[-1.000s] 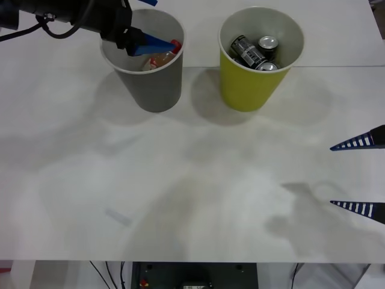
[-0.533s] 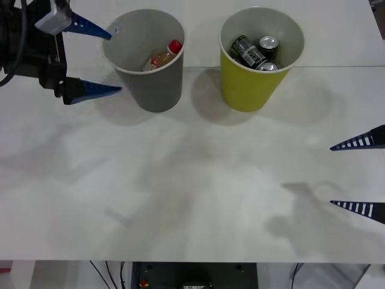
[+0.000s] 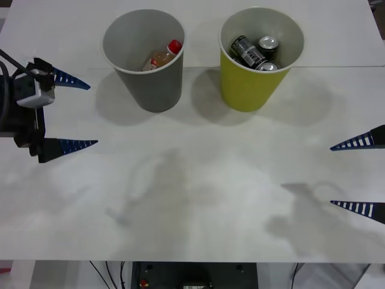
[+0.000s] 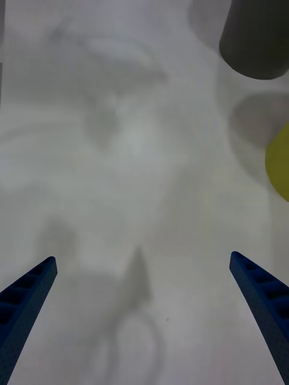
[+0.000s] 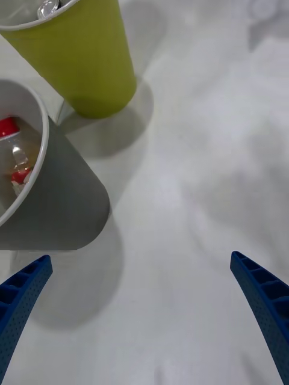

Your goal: Put the can into the green bin and the plastic bottle into the gray bin

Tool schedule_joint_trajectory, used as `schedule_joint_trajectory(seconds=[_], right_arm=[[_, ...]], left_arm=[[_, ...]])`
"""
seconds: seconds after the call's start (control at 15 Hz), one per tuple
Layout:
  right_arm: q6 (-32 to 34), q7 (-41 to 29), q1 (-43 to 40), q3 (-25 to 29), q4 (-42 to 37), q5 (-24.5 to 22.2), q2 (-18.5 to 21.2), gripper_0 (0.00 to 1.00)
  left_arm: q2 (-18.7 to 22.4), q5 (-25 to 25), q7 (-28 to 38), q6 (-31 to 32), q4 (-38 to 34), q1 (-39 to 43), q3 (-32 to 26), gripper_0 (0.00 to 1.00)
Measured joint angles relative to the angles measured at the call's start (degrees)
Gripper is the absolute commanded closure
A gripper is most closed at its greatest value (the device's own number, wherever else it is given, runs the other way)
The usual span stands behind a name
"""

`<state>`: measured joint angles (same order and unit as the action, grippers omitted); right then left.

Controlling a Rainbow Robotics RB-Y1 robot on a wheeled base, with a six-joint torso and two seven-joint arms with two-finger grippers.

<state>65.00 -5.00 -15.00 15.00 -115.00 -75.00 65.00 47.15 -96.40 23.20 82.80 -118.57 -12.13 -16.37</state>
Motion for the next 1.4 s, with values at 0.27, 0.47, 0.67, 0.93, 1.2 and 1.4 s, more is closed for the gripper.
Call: schedule_joint_trajectory(seconds=[0.27, 0.47, 0.67, 0.93, 1.2, 1.4], right_arm=[[0.00, 0.00, 0.00, 0.00, 0.00, 0.00, 0.00, 0.00], [0.00, 0.00, 0.00, 0.00, 0.00, 0.00, 0.00, 0.00], [0.00, 0.00, 0.00, 0.00, 0.00, 0.00, 0.00, 0.00], [0.00, 0.00, 0.00, 0.00, 0.00, 0.00, 0.00, 0.00], [0.00, 0.00, 0.00, 0.00, 0.01, 0.00, 0.00, 0.00], [0.00, 0.00, 0.00, 0.00, 0.01, 0.00, 0.00, 0.00]], left_arm=[[-0.02, 1.72, -10.28, -2.47, 0.00, 7.62, -1.81, 0.00], [-0.02, 4.22, -15.83, -3.60, 0.06, 12.31, -3.13, 0.00], [-0.03, 8.07, -18.53, -4.51, 0.06, 16.19, -4.13, 0.00], [-0.03, 12.80, -19.81, -5.62, 0.07, 20.77, -5.45, 0.00], [0.51, 13.95, -20.85, -5.99, -0.08, 24.25, -5.99, 0.00], [2.71, 13.96, -21.32, -6.50, -0.15, 25.97, -6.11, 0.00]])
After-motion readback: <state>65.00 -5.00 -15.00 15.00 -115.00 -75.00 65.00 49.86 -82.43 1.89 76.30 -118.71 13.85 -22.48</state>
